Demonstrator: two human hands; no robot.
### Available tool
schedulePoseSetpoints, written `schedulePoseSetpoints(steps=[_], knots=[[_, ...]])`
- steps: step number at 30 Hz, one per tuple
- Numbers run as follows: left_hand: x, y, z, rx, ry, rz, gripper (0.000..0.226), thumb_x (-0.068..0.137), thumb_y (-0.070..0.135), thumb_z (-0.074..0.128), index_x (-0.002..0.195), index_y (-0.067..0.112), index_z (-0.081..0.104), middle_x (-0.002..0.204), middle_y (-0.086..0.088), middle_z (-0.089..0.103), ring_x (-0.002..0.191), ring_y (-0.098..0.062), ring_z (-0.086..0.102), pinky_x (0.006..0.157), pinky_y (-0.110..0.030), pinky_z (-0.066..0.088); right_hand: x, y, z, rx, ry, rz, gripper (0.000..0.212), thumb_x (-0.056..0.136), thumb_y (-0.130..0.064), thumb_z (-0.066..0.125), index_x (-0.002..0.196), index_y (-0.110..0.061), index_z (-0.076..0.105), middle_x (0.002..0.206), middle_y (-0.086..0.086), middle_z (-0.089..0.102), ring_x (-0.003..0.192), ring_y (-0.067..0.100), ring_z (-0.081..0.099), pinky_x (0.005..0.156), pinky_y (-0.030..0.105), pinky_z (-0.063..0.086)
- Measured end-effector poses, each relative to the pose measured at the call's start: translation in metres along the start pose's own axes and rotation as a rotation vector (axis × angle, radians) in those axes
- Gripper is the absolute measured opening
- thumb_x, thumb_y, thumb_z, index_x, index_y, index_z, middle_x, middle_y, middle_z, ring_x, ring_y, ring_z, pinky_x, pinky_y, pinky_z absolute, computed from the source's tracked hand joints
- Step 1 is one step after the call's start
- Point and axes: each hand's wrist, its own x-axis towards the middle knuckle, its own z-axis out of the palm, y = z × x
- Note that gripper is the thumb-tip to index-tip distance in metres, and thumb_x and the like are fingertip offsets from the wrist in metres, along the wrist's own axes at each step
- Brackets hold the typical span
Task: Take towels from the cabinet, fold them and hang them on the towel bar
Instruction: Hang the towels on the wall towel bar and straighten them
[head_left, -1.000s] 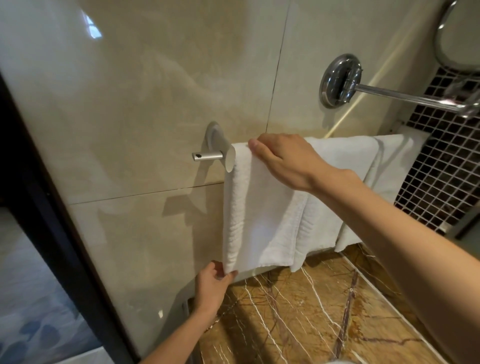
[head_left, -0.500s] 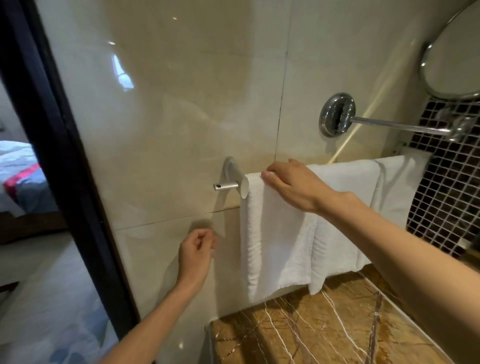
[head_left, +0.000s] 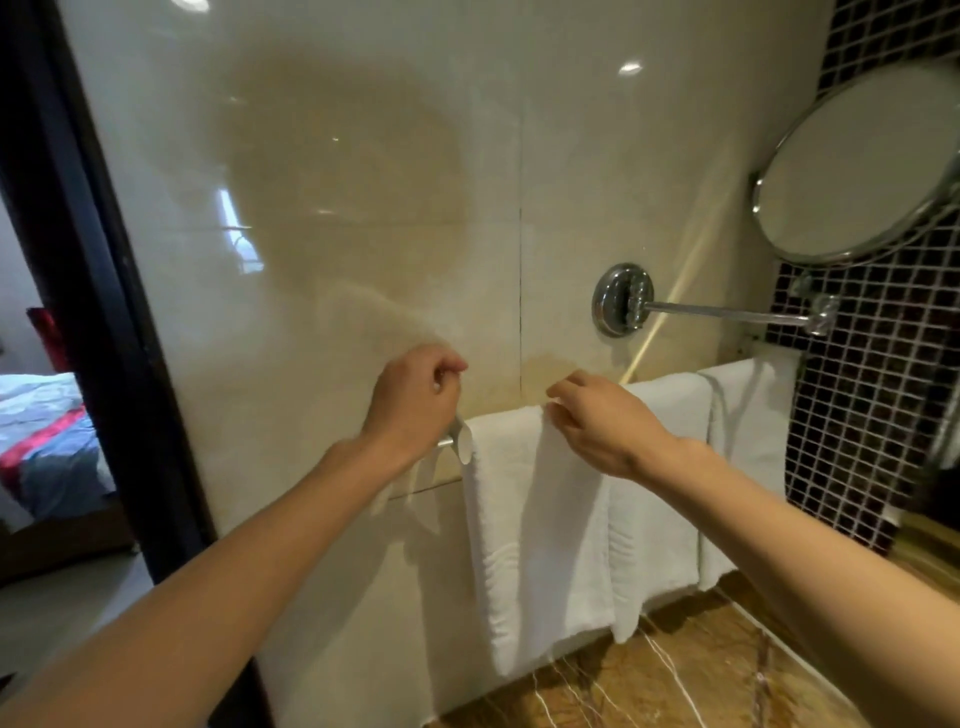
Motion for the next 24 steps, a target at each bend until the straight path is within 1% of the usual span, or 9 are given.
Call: schedulePoseSetpoints(steps=[3,5,7,11,14,16,19,21,24], knots=[[0.01,0.025,0.022,0.299,-0.463,0.147,0.03,0.092,0.037,0.054,0.113,0.018,0.066,0.105,-0.002,0.069,0.093,-0.021,0.063,0.083,-0.036,0.051,-0.005,0.011,-0.004,-0.019,-0.005,0.024,0.032,0.098,-0.032,0.039,0.089,-0.009,0.06,0.098,0.013,0.062,0.09,0.034,0.056,0.074,0.035,0.04],[0.01,0.037,0.034,0.434,-0.592,0.175,0.041,0.09,0.057,0.046,0.103,0.023,0.065,0.098,0.0,0.067,0.09,-0.022,0.061,0.072,-0.033,0.049,-0.008,0.014,-0.004,-0.016,-0.014,0.0,0.03,0.098,-0.032,0.041,0.085,-0.012,0.059,0.093,0.009,0.062,0.086,0.031,0.056,0.074,0.033,0.036],[0.01,0.041,0.04,0.53,-0.612,0.196,0.044,0.093,0.057,0.044,0.103,0.019,0.065,0.098,-0.002,0.066,0.092,-0.025,0.061,0.06,-0.028,0.037,-0.011,0.013,-0.003,0.002,-0.023,-0.029,0.026,0.097,-0.033,0.043,0.084,-0.014,0.056,0.091,0.005,0.06,0.086,0.026,0.053,0.073,0.031,0.032],[0.011,0.036,0.043,0.528,-0.572,0.223,0.033,0.095,0.043,0.05,0.11,0.018,0.067,0.106,-0.005,0.068,0.103,-0.024,0.062,0.07,-0.029,0.042,-0.015,0.012,-0.001,0.021,-0.046,-0.08,0.022,0.096,-0.033,0.047,0.089,-0.013,0.054,0.096,0.003,0.058,0.094,0.023,0.051,0.075,0.029,0.03],[0.01,0.037,0.044,0.526,-0.534,0.216,0.031,0.094,0.039,0.051,0.111,0.018,0.067,0.105,-0.003,0.068,0.1,-0.022,0.062,0.069,-0.027,0.04,-0.017,0.015,-0.005,0.035,-0.11,-0.082,0.032,0.097,-0.035,0.047,0.114,-0.009,0.057,0.119,0.006,0.058,0.114,0.024,0.048,0.094,0.034,0.037],[0.011,0.039,0.046,0.515,-0.53,0.204,0.03,0.092,0.038,0.052,0.114,0.021,0.063,0.106,-0.002,0.066,0.101,-0.023,0.061,0.074,-0.029,0.045,-0.018,0.019,-0.008,0.1,-0.15,-0.029,0.045,0.099,-0.035,0.045,0.136,-0.01,0.048,0.144,0.009,0.046,0.134,0.024,0.037,0.11,0.036,0.031],[0.013,0.045,0.055,0.53,-0.54,0.251,0.02,0.089,0.034,0.049,0.097,0.017,0.058,0.1,-0.005,0.063,0.095,-0.03,0.06,0.076,-0.036,0.05,-0.021,0.037,-0.009,0.135,-0.117,0.073,0.056,0.098,-0.029,0.046,0.15,-0.018,0.03,0.158,0.008,0.026,0.145,0.023,0.023,0.118,0.034,0.022],[0.016,0.051,0.067,0.504,-0.553,0.298,0.015,0.089,0.029,0.047,0.082,0.016,0.047,0.092,-0.007,0.058,0.088,-0.032,0.057,0.07,-0.036,0.047,-0.024,0.052,-0.011,0.094,-0.095,0.165,0.059,0.094,-0.02,0.048,0.15,-0.016,0.029,0.157,0.01,0.027,0.142,0.029,0.028,0.116,0.038,0.026],[0.027,0.057,0.09,0.464,-0.588,0.366,0.017,0.092,0.028,0.044,0.078,0.02,0.044,0.09,-0.007,0.056,0.086,-0.03,0.055,0.064,-0.034,0.041,-0.03,0.067,-0.018,0.013,-0.137,0.232,0.058,0.091,-0.014,0.047,0.147,-0.013,0.032,0.153,0.01,0.031,0.136,0.031,0.033,0.112,0.041,0.028]])
